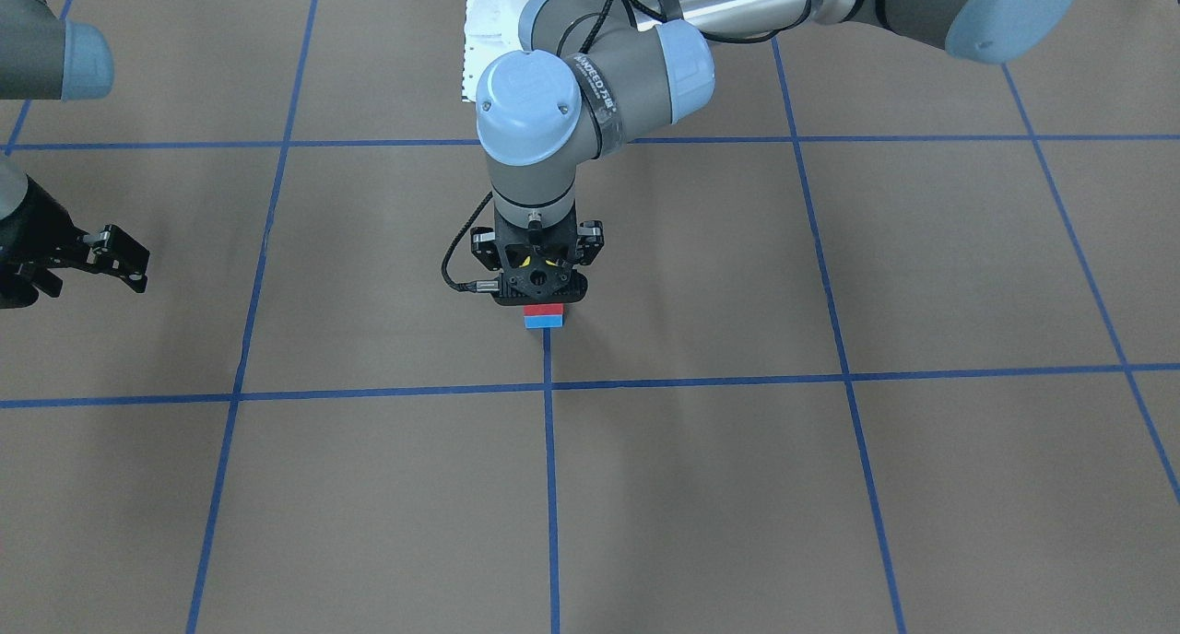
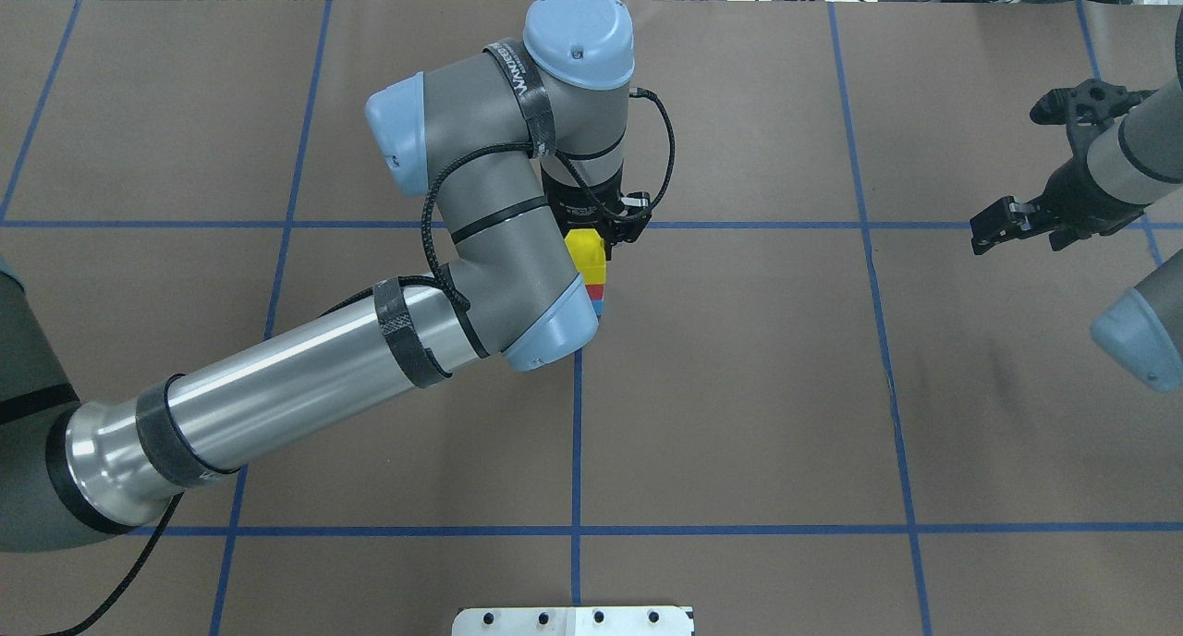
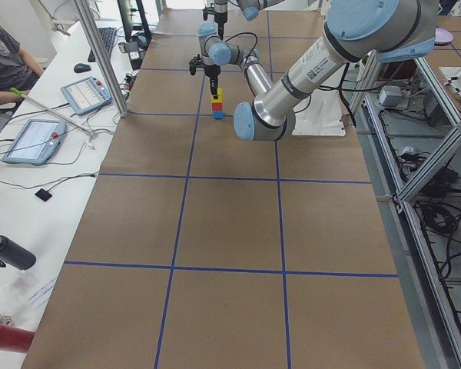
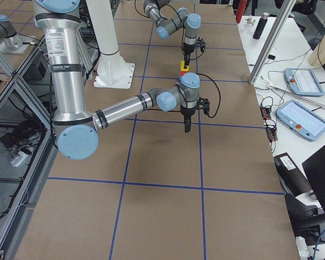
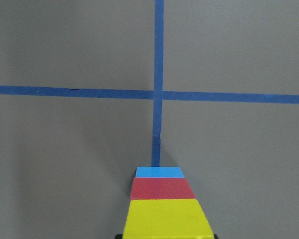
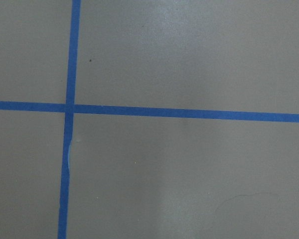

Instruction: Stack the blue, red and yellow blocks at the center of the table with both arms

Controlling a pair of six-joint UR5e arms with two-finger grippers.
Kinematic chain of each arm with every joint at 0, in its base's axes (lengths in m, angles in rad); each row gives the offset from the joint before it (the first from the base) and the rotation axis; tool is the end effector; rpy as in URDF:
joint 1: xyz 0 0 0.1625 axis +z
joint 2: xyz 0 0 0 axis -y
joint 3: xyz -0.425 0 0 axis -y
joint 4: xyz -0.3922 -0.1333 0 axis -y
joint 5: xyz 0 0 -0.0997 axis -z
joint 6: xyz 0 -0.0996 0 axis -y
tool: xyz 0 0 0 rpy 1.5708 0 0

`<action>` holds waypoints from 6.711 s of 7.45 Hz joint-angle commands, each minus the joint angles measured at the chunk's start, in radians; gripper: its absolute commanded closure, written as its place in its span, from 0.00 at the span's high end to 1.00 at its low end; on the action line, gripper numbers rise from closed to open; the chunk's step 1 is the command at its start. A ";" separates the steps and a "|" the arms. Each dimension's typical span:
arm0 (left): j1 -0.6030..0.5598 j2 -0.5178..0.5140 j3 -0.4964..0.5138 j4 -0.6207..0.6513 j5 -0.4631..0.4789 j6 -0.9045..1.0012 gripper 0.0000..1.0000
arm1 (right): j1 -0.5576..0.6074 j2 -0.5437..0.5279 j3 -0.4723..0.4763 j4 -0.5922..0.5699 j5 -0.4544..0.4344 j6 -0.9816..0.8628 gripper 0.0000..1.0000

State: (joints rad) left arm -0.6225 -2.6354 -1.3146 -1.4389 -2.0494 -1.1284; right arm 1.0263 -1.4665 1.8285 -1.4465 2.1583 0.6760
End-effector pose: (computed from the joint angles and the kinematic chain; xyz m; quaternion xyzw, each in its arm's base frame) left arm 0.5792 -0.5233 0.0914 -0.0290 0.3913 -0.0041 0.9198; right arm -0.2118 -0.5006 0.4730 0.0278 -0.3624 -0.0085 0.9316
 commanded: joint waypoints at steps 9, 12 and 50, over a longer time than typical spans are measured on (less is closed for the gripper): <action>-0.003 0.075 -0.168 0.064 0.025 0.037 1.00 | 0.000 0.002 -0.009 0.000 -0.002 -0.004 1.00; -0.087 0.460 -0.672 0.223 0.020 0.295 1.00 | 0.017 -0.002 -0.009 0.000 0.000 -0.030 1.00; -0.836 1.146 -0.600 -0.041 -0.293 1.136 1.00 | 0.339 -0.192 -0.006 0.000 0.213 -0.355 1.00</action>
State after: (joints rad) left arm -1.4584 -1.4896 -1.9139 -1.4815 -2.3441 0.0077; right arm 1.3652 -1.6570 1.8223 -1.4465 2.3715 0.3210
